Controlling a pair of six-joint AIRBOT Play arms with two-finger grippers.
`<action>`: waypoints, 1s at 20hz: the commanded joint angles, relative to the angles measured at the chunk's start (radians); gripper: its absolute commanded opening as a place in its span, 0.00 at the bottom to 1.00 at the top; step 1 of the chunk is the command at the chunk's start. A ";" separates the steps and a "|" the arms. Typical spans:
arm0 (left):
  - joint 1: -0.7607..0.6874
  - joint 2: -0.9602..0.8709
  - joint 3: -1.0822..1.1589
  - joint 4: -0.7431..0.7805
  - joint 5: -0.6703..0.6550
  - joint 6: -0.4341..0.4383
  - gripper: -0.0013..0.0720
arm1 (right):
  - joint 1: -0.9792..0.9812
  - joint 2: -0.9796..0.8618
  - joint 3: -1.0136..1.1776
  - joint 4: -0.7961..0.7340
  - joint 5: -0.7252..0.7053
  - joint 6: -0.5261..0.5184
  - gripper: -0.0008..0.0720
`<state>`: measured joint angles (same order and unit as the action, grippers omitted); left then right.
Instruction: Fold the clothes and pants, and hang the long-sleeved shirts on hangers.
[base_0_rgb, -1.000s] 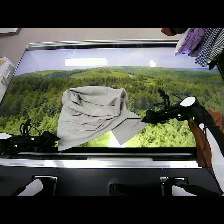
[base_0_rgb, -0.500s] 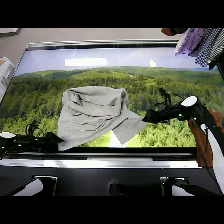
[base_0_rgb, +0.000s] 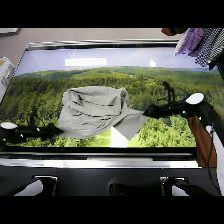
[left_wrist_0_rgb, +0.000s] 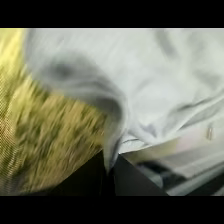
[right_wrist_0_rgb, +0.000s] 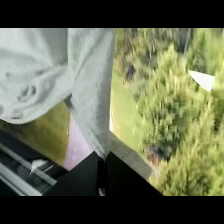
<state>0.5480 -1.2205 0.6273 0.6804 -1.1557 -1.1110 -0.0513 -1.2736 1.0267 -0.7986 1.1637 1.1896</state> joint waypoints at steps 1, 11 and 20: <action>-0.048 0.061 0.233 -0.052 0.013 -0.024 0.03 | 0.001 0.061 0.165 -0.049 -0.070 0.014 0.05; -0.057 0.296 1.237 0.171 0.141 -0.232 0.04 | 0.000 0.288 0.922 -0.356 -0.094 0.186 0.05; -0.057 0.458 1.280 0.455 0.151 -0.445 0.04 | 0.000 0.433 0.933 -0.458 -0.212 0.311 0.05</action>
<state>0.4915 -0.7811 1.9022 1.0473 -1.0100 -1.4937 -0.0509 -0.8413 1.9522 -1.2003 0.9981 1.4418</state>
